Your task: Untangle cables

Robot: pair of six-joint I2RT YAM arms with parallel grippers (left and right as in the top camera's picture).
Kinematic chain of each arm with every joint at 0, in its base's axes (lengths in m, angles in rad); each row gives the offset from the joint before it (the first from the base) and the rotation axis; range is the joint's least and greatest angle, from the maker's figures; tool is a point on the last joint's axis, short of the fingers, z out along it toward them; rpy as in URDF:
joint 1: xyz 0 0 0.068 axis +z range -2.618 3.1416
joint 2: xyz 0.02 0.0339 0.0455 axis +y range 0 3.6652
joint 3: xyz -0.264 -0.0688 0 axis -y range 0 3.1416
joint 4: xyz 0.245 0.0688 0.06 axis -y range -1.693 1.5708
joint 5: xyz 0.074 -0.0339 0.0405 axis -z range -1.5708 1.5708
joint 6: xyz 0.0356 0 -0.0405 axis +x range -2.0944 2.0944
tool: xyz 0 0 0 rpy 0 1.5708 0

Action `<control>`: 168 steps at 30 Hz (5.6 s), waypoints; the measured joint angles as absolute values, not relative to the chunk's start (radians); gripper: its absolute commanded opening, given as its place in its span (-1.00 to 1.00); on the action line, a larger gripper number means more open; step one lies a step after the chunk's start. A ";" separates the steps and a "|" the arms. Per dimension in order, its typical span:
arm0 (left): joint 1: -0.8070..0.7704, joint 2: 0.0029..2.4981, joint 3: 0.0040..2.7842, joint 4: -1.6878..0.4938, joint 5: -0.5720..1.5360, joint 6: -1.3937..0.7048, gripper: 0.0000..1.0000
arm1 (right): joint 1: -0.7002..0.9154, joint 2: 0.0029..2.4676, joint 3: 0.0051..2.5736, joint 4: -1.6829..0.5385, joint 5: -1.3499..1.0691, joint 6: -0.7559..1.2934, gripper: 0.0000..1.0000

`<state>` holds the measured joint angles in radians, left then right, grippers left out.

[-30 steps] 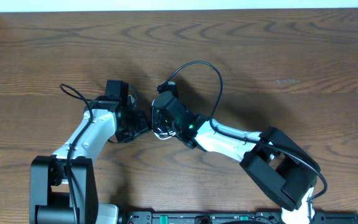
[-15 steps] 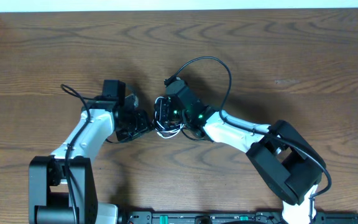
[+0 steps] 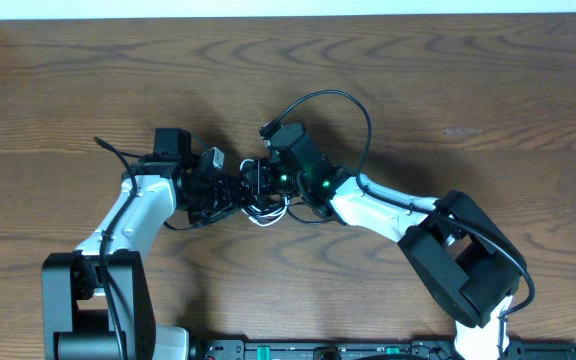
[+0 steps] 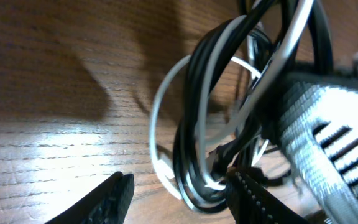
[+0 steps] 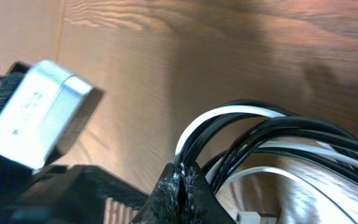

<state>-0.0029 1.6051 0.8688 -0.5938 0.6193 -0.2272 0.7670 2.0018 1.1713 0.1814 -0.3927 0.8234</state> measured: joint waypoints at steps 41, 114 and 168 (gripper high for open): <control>-0.003 1.605 0.869 -0.632 0.294 -0.374 0.08 | 0.733 2.001 1.171 0.141 -0.395 0.799 -0.98; -0.003 1.606 0.869 -0.643 0.229 -0.445 0.16 | 0.880 2.157 1.185 0.316 -0.018 0.747 -0.93; -0.003 1.606 0.869 -0.631 0.305 -0.368 0.25 | 0.596 2.120 1.181 0.559 -0.984 0.834 -0.98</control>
<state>-0.0029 1.6058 0.8688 -0.6308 0.3054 -0.3676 0.5961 2.1197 1.1809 0.5591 -0.9840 0.8341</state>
